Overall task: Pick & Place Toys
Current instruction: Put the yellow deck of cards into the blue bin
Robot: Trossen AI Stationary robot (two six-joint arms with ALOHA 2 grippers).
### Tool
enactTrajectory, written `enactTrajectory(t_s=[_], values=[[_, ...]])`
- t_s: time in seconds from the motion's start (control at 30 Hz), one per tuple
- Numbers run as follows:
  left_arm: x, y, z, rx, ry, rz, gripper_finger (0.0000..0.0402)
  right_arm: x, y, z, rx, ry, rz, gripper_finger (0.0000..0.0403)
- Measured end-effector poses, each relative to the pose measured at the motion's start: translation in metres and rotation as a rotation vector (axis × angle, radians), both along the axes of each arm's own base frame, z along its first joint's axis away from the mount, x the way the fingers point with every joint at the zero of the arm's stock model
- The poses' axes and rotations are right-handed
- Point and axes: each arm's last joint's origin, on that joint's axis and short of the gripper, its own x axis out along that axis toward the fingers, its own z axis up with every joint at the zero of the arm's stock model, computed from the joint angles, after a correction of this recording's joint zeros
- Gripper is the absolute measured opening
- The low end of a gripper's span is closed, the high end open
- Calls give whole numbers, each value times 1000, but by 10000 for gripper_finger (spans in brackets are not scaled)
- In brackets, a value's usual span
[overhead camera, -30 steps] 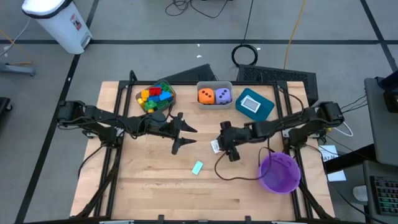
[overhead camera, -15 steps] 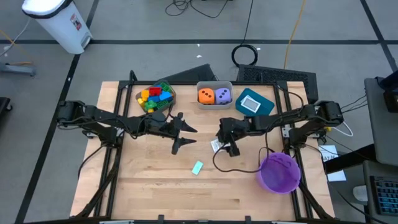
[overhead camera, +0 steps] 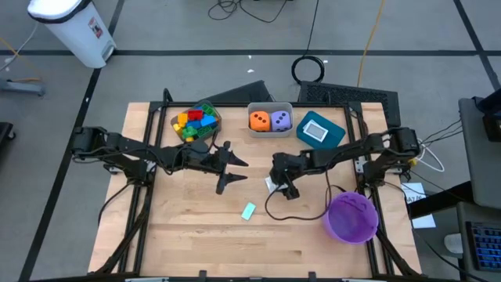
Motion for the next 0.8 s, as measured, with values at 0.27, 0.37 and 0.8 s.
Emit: enactTrajectory(t_s=[0.27,0.37,0.8], values=[[0,0,-1,5,10,-1,225,3,-2,-20,-70,71,-31,357],[0,0,-1,7,14,-2,225,3,-2,-21,-79,75,-33,357],[0,0,-1,8,14,-2,225,0,-10,-20,-94,97,-65,294]])
